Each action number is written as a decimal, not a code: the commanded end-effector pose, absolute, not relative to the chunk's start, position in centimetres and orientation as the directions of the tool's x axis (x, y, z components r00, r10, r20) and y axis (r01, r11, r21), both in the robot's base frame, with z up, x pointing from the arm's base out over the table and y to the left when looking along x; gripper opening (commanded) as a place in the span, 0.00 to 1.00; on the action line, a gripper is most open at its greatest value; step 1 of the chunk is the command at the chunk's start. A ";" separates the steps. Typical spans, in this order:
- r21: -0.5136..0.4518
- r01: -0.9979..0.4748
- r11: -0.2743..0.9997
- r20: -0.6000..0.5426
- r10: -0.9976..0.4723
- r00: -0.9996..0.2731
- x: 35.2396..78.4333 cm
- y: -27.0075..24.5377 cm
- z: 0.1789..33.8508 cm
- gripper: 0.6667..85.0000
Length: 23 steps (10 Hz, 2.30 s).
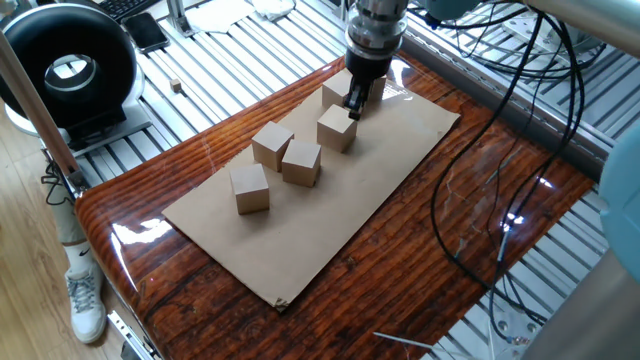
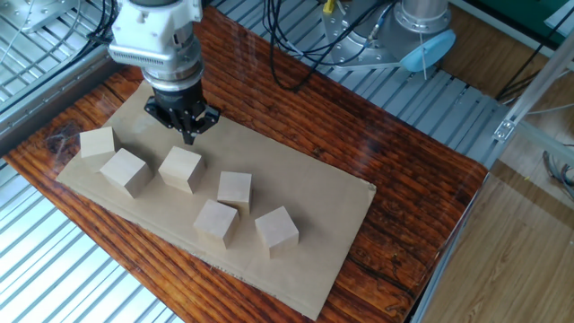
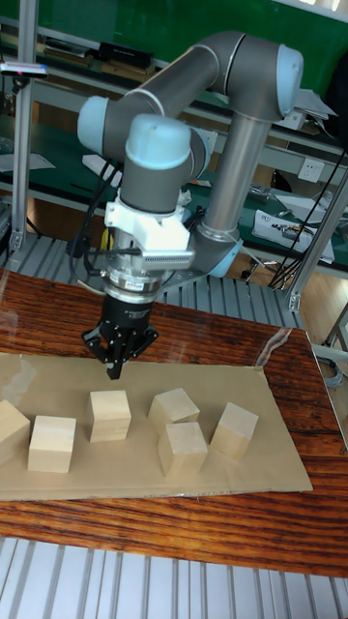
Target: Stack the blocks into a pyramid shape
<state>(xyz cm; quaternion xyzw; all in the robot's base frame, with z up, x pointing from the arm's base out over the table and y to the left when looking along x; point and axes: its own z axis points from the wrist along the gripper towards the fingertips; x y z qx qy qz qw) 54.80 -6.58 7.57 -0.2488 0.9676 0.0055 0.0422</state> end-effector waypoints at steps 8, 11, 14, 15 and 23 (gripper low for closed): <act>0.054 -0.540 0.840 0.028 -0.542 -0.840 53.3 -9.8 11.1 0.09; 0.088 -0.539 0.838 0.033 -0.543 -0.839 52.6 -10.0 12.1 0.09; 0.090 -0.555 0.827 0.031 -0.560 -0.828 52.0 -10.4 10.3 0.09; 0.085 -0.560 0.824 0.047 -0.565 -0.824 51.7 -10.7 10.1 0.09; 0.059 -0.603 0.795 0.062 -0.606 -0.793 51.4 -12.1 7.2 0.09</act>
